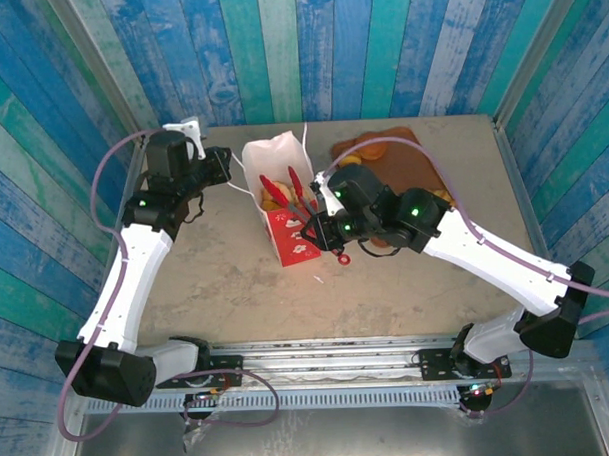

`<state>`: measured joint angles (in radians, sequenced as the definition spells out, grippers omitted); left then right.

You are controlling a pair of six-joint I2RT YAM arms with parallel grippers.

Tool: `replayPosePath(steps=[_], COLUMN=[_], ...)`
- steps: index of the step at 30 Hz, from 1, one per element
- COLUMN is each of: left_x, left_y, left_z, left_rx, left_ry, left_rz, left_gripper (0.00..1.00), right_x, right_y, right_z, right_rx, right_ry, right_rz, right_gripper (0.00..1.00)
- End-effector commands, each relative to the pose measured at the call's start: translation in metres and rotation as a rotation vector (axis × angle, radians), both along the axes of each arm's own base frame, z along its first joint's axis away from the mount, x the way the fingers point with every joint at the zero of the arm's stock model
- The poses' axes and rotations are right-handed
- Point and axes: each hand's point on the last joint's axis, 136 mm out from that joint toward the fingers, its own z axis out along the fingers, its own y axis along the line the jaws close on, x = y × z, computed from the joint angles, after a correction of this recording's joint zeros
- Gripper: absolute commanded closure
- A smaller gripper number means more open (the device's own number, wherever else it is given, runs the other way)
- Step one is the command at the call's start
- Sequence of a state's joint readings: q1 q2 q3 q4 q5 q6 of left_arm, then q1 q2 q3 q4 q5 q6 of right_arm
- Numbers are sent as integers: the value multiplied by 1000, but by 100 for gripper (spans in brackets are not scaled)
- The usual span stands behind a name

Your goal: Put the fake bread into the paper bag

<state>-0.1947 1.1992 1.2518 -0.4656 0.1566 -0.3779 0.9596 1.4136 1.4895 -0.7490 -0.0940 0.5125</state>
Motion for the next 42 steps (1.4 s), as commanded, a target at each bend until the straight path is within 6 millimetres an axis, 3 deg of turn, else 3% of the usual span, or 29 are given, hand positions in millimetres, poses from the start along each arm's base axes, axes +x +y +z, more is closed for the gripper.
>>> replayPosePath(steps=[1, 3, 10, 14, 17, 21, 26, 31, 42], left_x=[-10, -11, -19, -27, -34, -45, -57, -66, -90], left_y=[0, 0, 6, 12, 18, 27, 35, 43, 53], left_z=[23, 27, 42, 50, 57, 66, 68, 62, 46], left_rx=[-19, -21, -24, -21, -19, -15, -24, -38, 10], left_ry=[-72, -81, -124, -156, -191, -232, -261, -248, -229], left_rz=[-10, -9, 16, 39, 64, 101, 134, 177, 195], left_gripper=[67, 57, 37, 11, 0, 6, 6, 6, 6], right_x=[3, 3, 5, 14, 23, 38, 62, 80, 105], right_y=[0, -1, -12, -34, -56, -88, -134, -161, -177], right_z=[39, 54, 111, 146, 161, 162, 131, 81, -39], right_rx=[96, 126, 244, 308, 324, 304, 199, 113, 5], right_ry=[-94, -124, -233, -289, -334, -371, -359, -268, 10], right_rz=[15, 22, 44, 6, -41, -131, -280, -366, -408], right_gripper=[61, 61, 59, 58, 57, 55, 53, 51, 51])
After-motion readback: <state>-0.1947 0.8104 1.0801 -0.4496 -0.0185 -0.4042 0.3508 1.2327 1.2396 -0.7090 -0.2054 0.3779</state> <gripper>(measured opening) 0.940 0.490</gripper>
